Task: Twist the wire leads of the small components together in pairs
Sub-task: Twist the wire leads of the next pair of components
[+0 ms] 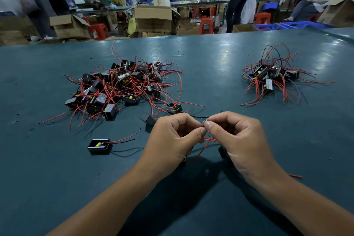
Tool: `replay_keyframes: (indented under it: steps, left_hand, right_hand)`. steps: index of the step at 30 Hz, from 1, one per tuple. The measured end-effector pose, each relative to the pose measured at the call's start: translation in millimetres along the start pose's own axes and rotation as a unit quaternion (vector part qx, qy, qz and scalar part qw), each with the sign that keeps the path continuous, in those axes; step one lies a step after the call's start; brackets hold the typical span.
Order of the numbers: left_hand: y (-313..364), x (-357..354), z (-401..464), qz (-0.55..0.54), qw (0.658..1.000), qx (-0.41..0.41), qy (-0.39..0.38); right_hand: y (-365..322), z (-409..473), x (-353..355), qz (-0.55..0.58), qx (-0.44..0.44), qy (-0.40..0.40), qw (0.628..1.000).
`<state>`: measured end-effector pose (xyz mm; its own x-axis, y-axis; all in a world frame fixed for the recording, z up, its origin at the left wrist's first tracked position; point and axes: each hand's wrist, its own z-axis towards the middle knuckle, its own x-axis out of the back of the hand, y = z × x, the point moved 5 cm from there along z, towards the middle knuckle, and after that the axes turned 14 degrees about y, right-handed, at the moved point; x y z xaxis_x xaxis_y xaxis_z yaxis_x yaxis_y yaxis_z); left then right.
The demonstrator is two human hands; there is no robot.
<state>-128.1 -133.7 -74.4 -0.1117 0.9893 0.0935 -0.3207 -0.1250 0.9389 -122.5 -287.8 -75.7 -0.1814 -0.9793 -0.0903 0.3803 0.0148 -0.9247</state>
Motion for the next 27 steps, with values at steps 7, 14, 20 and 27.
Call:
replay_keyframes:
  steps: [7,14,20,27]
  left_hand:
    - [1,-3,-2,0.009,1.0,-0.006,-0.002]
    - [19,13,3,0.084,0.993,-0.062,0.051]
    - [38,12,2,0.211,0.957,-0.199,-0.007]
    - [32,11,2,0.193,0.974,-0.107,-0.058]
  right_hand:
    - [0,0,-2,0.017,-0.015,0.008,1.0]
    - [-2,1,0,-0.005,0.007,0.005,1.0]
    - [-15,-5,-3,-0.082,0.087,-0.063,0.991]
    - [-28,-9,-5,-0.146,0.196,-0.085,0.966]
